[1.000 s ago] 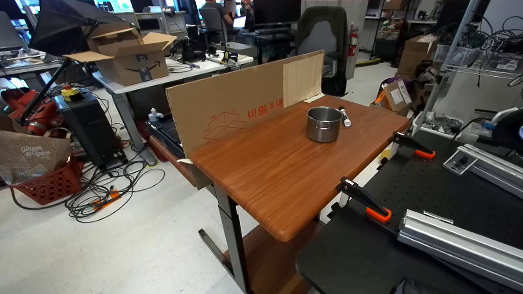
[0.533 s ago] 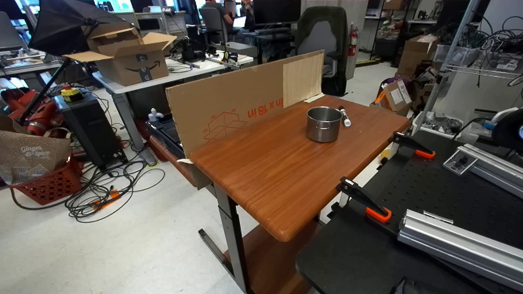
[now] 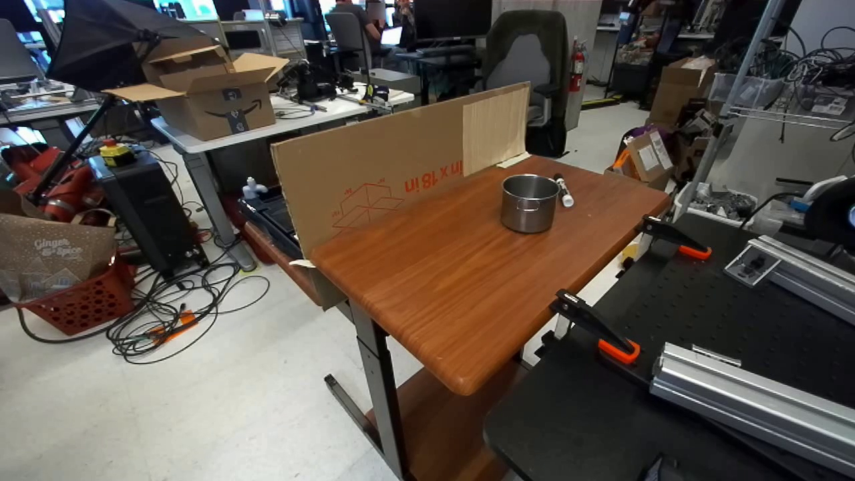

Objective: Put the marker in the pot

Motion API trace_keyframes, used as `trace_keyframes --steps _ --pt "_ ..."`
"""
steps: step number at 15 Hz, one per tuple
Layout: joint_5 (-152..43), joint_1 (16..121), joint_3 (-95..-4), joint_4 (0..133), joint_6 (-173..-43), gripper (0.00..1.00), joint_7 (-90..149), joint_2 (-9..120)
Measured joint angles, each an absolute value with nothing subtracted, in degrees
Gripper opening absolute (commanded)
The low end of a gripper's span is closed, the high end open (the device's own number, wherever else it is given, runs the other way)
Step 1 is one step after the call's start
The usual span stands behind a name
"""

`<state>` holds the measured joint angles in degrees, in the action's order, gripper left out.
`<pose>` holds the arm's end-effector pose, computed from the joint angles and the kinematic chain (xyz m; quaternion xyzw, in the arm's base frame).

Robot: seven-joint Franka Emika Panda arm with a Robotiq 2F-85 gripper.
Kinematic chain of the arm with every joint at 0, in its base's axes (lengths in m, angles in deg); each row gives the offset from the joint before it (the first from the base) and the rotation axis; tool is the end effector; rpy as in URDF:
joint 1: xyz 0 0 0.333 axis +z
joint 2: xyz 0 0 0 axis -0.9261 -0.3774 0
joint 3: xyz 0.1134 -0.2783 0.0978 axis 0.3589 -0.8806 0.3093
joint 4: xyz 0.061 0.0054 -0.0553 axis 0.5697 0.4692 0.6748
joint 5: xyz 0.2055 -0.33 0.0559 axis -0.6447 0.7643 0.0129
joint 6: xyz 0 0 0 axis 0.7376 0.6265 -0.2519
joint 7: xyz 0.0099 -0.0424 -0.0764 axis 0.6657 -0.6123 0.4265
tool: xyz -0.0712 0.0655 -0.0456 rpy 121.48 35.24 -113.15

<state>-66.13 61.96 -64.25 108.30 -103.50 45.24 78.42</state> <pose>0.4496 -0.2057 0.3819 -0.9821 0.1693 -0.0437 0.0696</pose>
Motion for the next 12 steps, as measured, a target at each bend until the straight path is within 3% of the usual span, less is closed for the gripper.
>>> trace_keyframes --steps 12 --pt "-66.2 60.7 -61.7 107.4 -106.9 1.0 41.2 72.9"
